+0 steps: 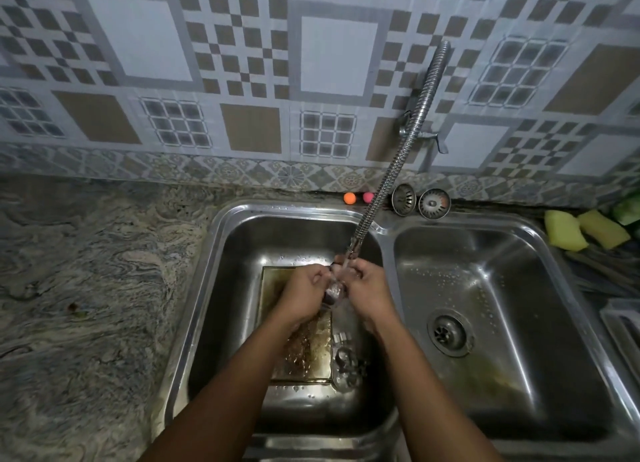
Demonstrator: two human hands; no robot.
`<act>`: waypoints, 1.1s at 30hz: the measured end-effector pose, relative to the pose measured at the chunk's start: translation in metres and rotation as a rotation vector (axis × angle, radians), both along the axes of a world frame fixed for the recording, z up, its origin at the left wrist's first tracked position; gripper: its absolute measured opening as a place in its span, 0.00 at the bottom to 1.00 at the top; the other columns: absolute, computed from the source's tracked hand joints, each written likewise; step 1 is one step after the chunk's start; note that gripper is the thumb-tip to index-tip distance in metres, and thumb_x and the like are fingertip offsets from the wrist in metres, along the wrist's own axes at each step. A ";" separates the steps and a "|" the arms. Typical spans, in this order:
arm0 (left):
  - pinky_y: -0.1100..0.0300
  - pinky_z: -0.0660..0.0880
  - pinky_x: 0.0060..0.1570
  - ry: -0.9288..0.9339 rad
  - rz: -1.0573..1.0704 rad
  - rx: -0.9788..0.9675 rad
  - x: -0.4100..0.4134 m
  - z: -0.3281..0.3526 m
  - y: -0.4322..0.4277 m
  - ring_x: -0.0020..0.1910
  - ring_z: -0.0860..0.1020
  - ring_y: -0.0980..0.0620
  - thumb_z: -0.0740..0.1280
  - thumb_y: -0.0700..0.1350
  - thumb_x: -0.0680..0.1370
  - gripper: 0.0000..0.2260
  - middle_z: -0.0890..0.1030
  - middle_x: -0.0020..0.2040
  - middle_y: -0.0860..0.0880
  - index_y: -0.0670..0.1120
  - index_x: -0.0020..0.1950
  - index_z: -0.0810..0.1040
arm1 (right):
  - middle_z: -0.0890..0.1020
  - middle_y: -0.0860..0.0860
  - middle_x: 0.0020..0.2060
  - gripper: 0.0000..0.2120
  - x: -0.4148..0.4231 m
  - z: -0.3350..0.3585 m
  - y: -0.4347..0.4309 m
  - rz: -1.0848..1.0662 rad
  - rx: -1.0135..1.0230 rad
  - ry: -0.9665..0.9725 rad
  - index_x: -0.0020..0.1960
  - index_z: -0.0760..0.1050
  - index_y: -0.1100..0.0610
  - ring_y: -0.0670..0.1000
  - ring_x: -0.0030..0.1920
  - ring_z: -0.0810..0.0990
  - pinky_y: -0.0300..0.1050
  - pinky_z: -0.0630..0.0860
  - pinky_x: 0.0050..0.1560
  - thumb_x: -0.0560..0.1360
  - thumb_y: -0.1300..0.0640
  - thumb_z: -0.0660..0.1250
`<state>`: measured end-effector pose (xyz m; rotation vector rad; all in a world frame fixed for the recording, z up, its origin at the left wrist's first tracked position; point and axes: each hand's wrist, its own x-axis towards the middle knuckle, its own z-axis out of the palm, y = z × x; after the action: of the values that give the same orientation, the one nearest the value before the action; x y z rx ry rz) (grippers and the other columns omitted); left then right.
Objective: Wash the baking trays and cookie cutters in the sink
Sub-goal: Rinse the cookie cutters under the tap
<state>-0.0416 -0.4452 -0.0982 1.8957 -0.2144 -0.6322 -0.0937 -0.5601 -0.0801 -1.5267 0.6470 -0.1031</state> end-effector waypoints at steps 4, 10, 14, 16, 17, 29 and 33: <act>0.55 0.80 0.33 0.140 -0.068 -0.072 -0.006 0.004 0.004 0.36 0.81 0.46 0.66 0.32 0.78 0.07 0.81 0.42 0.41 0.39 0.53 0.80 | 0.80 0.54 0.30 0.09 0.003 0.003 -0.003 -0.190 0.155 0.039 0.36 0.77 0.57 0.50 0.27 0.76 0.42 0.73 0.26 0.75 0.62 0.71; 0.65 0.70 0.20 0.014 0.155 -0.060 -0.005 0.006 0.000 0.20 0.74 0.57 0.71 0.38 0.78 0.04 0.81 0.33 0.45 0.38 0.46 0.82 | 0.83 0.53 0.35 0.06 0.006 0.010 0.003 -0.164 0.257 -0.031 0.50 0.79 0.63 0.48 0.35 0.81 0.38 0.77 0.32 0.73 0.66 0.73; 0.63 0.79 0.33 0.074 0.160 -0.111 -0.010 0.009 -0.006 0.35 0.84 0.50 0.71 0.35 0.76 0.04 0.86 0.40 0.44 0.39 0.49 0.84 | 0.82 0.50 0.30 0.05 0.005 0.002 0.005 -0.340 0.258 -0.020 0.44 0.79 0.61 0.47 0.29 0.78 0.38 0.75 0.28 0.72 0.66 0.74; 0.65 0.79 0.36 0.149 0.159 -0.158 -0.009 0.008 -0.007 0.36 0.84 0.53 0.69 0.33 0.77 0.06 0.85 0.40 0.46 0.38 0.52 0.84 | 0.83 0.53 0.33 0.03 0.005 -0.003 0.006 -0.317 0.215 0.001 0.48 0.81 0.60 0.47 0.28 0.78 0.39 0.73 0.27 0.74 0.63 0.73; 0.64 0.79 0.36 0.206 0.148 -0.197 -0.009 0.008 -0.008 0.35 0.82 0.53 0.67 0.32 0.78 0.07 0.85 0.40 0.45 0.38 0.52 0.84 | 0.83 0.53 0.34 0.03 0.005 -0.003 0.006 -0.308 0.198 0.010 0.50 0.81 0.60 0.47 0.28 0.77 0.39 0.73 0.26 0.76 0.63 0.71; 0.57 0.80 0.55 0.782 0.462 -0.834 -0.011 -0.008 -0.005 0.51 0.83 0.48 0.74 0.38 0.69 0.24 0.82 0.60 0.37 0.36 0.64 0.75 | 0.81 0.50 0.32 0.09 0.018 0.007 0.031 -0.353 0.212 -0.015 0.40 0.80 0.56 0.44 0.33 0.77 0.38 0.75 0.35 0.78 0.55 0.69; 0.59 0.80 0.37 0.683 0.327 -0.557 -0.009 0.000 -0.006 0.37 0.82 0.52 0.73 0.43 0.75 0.11 0.84 0.44 0.43 0.39 0.55 0.81 | 0.79 0.51 0.33 0.07 0.016 0.000 0.031 -0.448 0.163 -0.010 0.43 0.80 0.59 0.46 0.32 0.75 0.38 0.71 0.30 0.79 0.61 0.65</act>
<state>-0.0503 -0.4511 -0.0986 1.0713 0.3264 -0.8484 -0.0774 -0.5291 -0.0802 -1.2040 0.9582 -0.3883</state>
